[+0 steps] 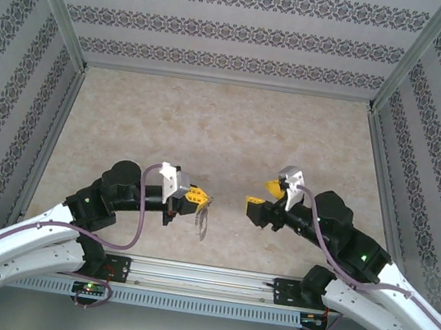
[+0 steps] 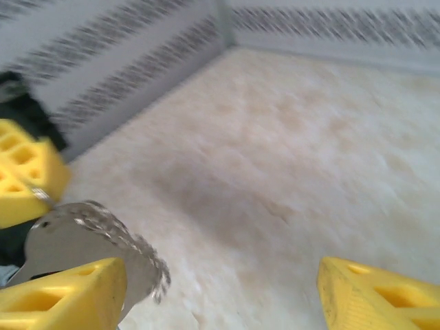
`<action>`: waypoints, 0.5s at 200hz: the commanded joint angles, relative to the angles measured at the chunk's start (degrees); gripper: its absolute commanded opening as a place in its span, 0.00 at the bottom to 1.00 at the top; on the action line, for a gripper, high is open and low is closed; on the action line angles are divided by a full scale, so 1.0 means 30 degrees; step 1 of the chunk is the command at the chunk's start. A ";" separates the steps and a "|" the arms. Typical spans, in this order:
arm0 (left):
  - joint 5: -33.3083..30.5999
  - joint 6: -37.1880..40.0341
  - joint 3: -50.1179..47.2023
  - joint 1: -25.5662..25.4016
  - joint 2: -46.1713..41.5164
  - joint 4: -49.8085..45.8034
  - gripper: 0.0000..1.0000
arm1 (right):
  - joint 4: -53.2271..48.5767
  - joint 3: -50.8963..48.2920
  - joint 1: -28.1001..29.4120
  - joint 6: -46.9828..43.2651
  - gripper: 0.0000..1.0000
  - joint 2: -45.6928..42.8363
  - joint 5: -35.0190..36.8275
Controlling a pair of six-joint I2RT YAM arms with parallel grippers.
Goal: Put the keys on the keyring
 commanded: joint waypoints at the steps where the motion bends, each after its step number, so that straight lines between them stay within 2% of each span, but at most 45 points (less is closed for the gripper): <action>1: -0.2066 0.0700 -0.0132 -0.0222 -0.0400 -0.1195 0.00 | -0.5679 0.0830 -0.0149 0.3953 0.70 0.1741 0.3227; 42: -0.3796 0.0403 -0.0302 -0.0230 -0.1189 -0.1793 0.00 | -0.7157 -0.0101 -0.0149 0.5494 0.67 0.4347 0.4003; 100: -0.4517 -0.0297 -0.0937 -0.0230 -0.1904 -0.1480 0.00 | -0.3993 -0.2040 -0.1419 0.6423 0.66 0.6627 0.3664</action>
